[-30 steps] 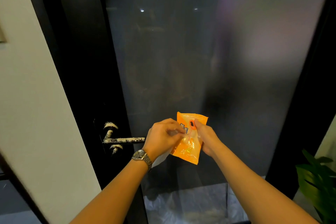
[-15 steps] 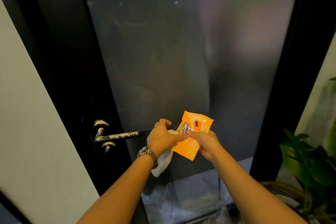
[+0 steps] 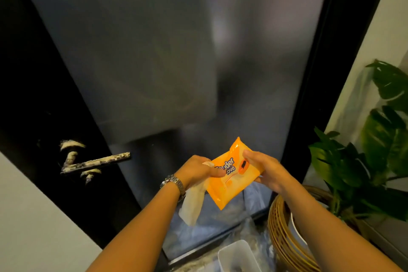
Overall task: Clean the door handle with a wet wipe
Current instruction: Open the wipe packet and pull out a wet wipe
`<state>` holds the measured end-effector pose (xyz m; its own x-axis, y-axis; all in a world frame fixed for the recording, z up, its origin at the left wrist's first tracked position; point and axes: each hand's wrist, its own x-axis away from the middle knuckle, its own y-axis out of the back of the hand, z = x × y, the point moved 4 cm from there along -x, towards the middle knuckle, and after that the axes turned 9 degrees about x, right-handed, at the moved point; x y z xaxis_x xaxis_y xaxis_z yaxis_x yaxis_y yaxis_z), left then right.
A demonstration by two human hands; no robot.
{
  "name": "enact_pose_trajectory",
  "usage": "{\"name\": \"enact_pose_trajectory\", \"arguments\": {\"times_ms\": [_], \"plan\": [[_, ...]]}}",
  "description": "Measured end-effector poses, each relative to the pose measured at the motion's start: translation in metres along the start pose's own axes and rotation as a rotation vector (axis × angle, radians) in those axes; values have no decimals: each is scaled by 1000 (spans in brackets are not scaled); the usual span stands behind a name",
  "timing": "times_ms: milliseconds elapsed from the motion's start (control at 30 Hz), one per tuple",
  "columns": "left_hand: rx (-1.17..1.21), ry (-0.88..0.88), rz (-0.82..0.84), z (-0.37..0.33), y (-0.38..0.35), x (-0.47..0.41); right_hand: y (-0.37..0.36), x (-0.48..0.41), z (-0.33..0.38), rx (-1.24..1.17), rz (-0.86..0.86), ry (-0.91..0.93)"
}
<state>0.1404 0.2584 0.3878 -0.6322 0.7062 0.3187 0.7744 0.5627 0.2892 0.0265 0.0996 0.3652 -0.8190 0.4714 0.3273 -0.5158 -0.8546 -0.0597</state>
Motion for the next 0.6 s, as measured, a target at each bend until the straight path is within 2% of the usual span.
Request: {"name": "enact_pose_trajectory", "arguments": {"times_ms": [133, 367, 467, 600], "plan": [[-10, 35, 31, 10, -33, -27, 37, -6, -13, 222, -64, -64], [270, 113, -25, 36, -82, -71, 98, -14, -54, 126, -295, -158], [264, 107, -106, 51, -105, -90, 125, -13, -79, 182, -396, -196], [236, 44, -122, 84, -158, -120, 169, -18, -138, 243, -532, -230]]}}
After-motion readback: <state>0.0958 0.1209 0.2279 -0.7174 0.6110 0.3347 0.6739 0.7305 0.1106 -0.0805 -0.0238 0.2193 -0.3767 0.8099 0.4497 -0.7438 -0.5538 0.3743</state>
